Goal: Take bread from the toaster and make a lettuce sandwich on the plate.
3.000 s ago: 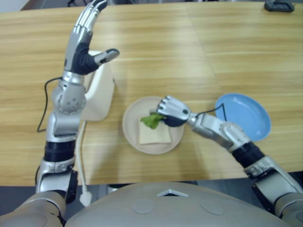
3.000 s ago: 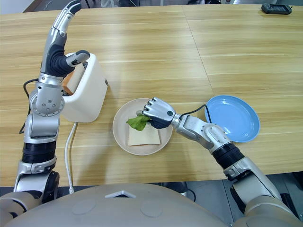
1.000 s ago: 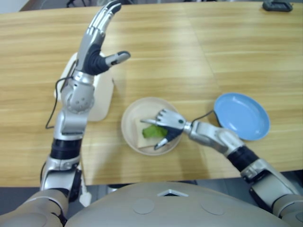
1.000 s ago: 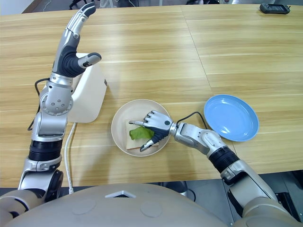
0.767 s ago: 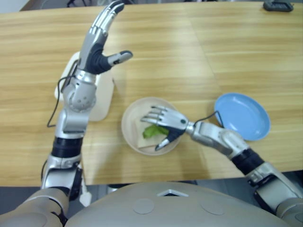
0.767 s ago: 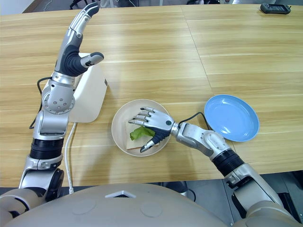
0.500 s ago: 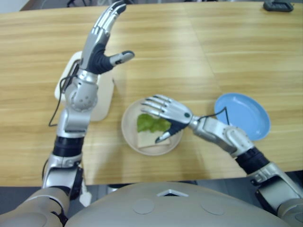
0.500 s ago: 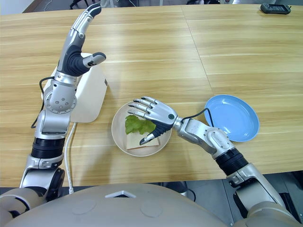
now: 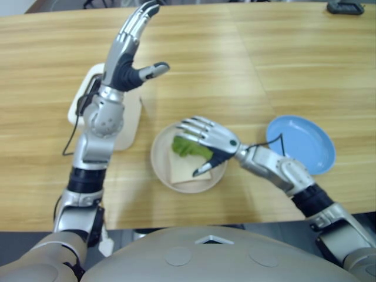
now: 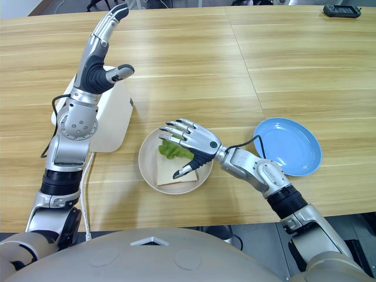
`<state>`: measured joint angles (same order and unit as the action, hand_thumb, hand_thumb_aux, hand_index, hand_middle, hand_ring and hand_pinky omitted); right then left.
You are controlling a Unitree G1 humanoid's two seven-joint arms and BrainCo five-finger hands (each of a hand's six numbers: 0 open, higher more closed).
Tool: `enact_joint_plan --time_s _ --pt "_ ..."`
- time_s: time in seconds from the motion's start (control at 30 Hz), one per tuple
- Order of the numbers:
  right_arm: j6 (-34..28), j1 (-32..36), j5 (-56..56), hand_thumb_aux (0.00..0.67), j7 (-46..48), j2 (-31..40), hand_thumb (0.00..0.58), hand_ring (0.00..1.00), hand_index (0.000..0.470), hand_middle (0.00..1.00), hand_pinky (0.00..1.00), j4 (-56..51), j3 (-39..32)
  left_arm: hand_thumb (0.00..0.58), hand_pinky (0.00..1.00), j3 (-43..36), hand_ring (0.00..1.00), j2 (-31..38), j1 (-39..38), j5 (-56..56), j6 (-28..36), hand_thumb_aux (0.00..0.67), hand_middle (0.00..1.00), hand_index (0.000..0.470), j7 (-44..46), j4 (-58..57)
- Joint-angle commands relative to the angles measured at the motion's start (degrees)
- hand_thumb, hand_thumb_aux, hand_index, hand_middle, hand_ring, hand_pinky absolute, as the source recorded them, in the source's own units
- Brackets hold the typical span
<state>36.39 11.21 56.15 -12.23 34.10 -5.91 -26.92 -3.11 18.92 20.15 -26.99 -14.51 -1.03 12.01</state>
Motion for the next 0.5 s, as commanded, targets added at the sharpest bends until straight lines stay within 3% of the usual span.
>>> enact_joint_plan --time_s 0.03,0.23,0.5 --pt "0.8 0.9 -0.6 0.000 -0.9 -0.2 0.000 0.00 0.000 0.00 0.00 -3.3 0.0 0.000 0.00 -0.5 0.00 0.0 0.7 -0.5 -0.2 0.000 0.00 0.000 0.1 -1.1" --pt "0.3 1.2 -2.3 0.000 -4.6 1.9 0.000 0.00 0.000 0.00 0.00 -4.7 4.3 0.000 0.00 2.6 0.00 2.3 1.2 0.2 0.3 0.000 0.00 0.000 -0.1 -1.5" --pt "-2.1 -4.1 -6.5 0.000 -9.5 6.9 0.000 0.00 0.000 0.00 0.00 -2.8 15.2 0.000 0.00 11.1 0.00 9.9 0.1 4.5 3.6 0.000 0.00 0.000 2.8 -3.8"
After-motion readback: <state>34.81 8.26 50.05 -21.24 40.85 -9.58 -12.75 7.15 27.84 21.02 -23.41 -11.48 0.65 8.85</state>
